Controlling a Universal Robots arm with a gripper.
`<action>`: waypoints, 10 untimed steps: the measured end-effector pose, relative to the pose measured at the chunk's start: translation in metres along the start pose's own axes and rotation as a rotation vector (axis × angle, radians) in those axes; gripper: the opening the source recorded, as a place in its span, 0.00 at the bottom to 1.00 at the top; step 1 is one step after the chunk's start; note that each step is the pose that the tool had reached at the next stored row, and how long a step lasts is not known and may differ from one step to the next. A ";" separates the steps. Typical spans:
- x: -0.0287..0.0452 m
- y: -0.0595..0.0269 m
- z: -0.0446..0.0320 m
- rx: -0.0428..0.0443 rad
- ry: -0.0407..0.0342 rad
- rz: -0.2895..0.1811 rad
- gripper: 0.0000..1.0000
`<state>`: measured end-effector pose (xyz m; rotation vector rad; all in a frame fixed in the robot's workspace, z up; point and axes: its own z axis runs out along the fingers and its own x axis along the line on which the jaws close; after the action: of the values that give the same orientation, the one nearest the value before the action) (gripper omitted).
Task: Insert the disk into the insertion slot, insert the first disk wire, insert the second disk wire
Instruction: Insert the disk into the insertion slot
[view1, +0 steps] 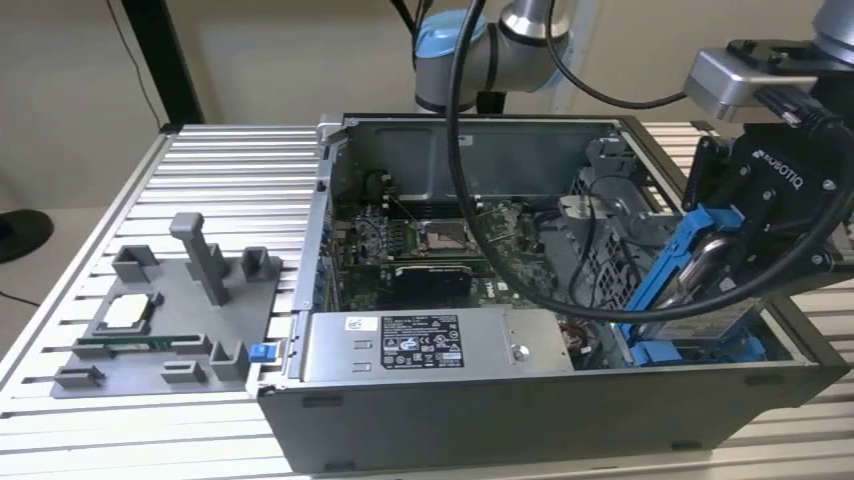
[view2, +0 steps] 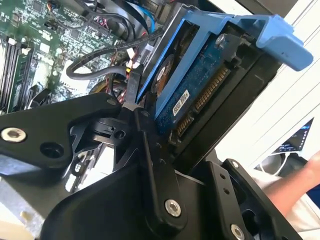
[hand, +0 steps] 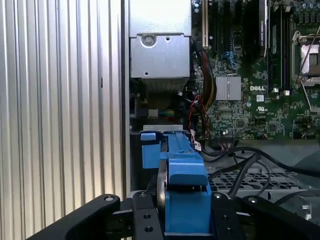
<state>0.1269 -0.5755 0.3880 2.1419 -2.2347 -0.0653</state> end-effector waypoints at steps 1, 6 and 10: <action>0.0000 -0.0001 0.0018 0.0000 0.0000 0.000 0.00; -0.0001 -0.0004 0.0072 0.0000 0.0001 0.001 0.00; -0.0001 -0.0005 0.0073 0.0000 0.0003 0.001 1.00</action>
<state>0.1269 -0.5755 0.3807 2.1406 -2.2356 -0.0649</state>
